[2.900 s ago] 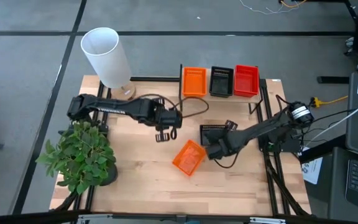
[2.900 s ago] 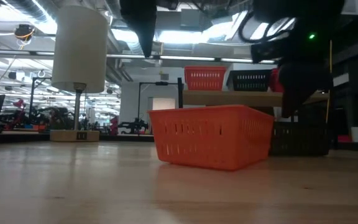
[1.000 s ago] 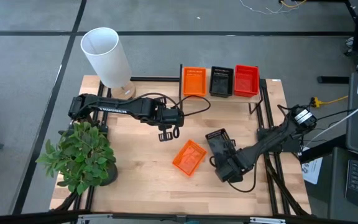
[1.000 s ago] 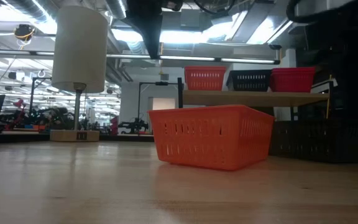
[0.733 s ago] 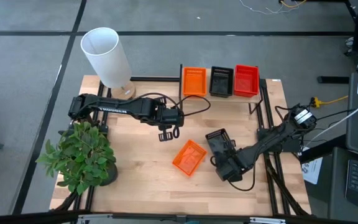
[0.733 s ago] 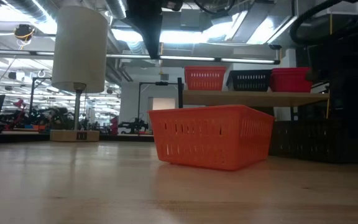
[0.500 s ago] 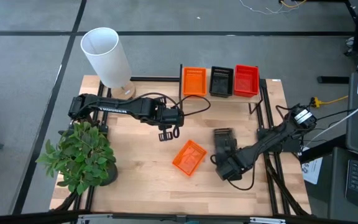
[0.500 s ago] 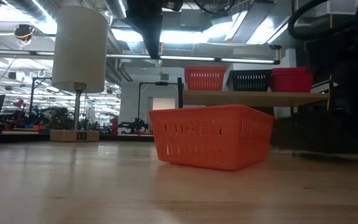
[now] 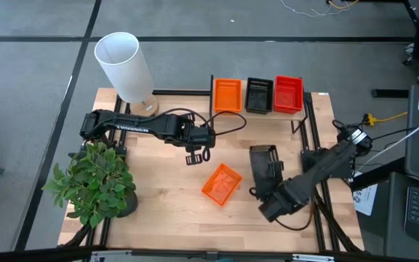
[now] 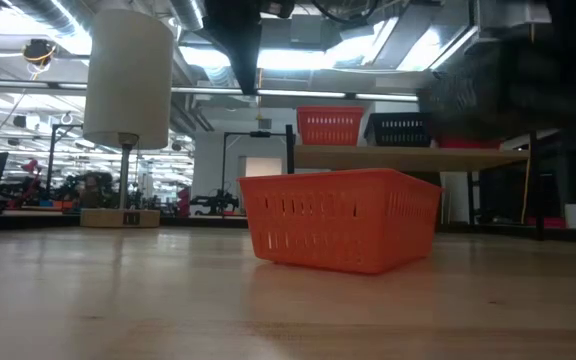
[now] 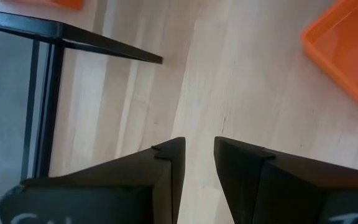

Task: Stack baskets on shelf by color
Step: Stack the black bin on the black bin on the shelf

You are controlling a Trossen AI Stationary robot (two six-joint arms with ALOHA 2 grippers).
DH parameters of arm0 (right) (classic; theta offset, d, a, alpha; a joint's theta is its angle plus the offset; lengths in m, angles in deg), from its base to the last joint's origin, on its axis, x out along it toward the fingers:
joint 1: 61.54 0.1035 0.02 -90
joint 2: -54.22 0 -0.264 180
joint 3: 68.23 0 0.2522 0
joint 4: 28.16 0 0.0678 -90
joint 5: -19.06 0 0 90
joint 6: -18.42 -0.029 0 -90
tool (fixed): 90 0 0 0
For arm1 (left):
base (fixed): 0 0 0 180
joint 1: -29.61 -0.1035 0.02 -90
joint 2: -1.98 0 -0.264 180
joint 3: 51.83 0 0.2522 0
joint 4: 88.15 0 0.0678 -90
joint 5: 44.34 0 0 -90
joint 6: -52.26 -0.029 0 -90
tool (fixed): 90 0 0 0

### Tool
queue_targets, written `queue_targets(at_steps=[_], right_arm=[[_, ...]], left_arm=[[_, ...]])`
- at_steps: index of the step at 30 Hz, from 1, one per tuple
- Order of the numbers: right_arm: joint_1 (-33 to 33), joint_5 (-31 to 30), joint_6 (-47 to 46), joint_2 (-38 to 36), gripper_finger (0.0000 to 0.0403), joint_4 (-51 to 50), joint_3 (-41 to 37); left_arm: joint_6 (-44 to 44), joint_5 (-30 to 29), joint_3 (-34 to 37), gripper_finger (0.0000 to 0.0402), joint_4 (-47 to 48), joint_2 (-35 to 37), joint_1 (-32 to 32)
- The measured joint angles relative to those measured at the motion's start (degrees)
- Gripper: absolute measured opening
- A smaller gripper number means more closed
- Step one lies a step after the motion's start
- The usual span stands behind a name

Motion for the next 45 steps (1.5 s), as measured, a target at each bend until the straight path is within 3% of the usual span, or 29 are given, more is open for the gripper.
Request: queue_targets(at_steps=[4, 10, 18, 22, 26, 29, 33, 36, 41, 45], right_arm=[[2.23, -12.1, -4.9, 0.0, 0.0002, -9.26, 6.56], [1.77, -31.44, -8.2, -3.45, 0.0002, -9.12, 7.8], [-5.32, -47.87, -3.96, -9.47, 0.0001, -9.12, 6.63], [-11.4, -50.96, 1.89, -13.74, 0.0001, -9.09, 6.61], [-19.26, -48.94, 7.52, -17.77, 0.0001, -8.33, 6.61], [-25.56, -45.16, 18.83, -19.94, 0.0001, -2.17, 6.62], [-35.87, -31.04, 39.28, -20.86, 0.0001, 11.83, 7.83], [-43.65, -22.05, 49.37, -20.73, 0.0001, 18.92, 10.0], [-54.86, -8.94, 51.25, -19.04, 0.0001, 15.95, 14.5], [-59.41, 1.42, 51.17, -18.22, 0.0001, 14.1, 13.96]], left_arm=[[0.01, -0.08, 0.0, 0.0078, 0.0, 0.0, -0.28], [0.24, -0.09, 0.05, 0.0078, -0.44, 0.0, -0.58], [0.39, -0.08, 0.09, 0.0078, -1.14, -0.02, -0.58], [0.39, -0.07, 0.09, 0.0078, -1.16, -0.02, -0.58], [0.39, -0.07, 0.09, 0.0078, -1.78, -0.02, -0.58], [0.22, -0.07, 0.09, 0.0078, -2.6, -0.02, -0.58], [0.19, -0.07, 0.09, 0.0078, -2.58, -0.02, -0.58], [0.19, -0.07, 0.09, 0.0078, -2.56, -0.02, -0.58], [0.19, -0.07, 0.09, 0.0078, -2.56, -0.02, -0.58], [0.19, -0.07, 0.09, 0.0078, -2.56, -0.02, -0.58]])
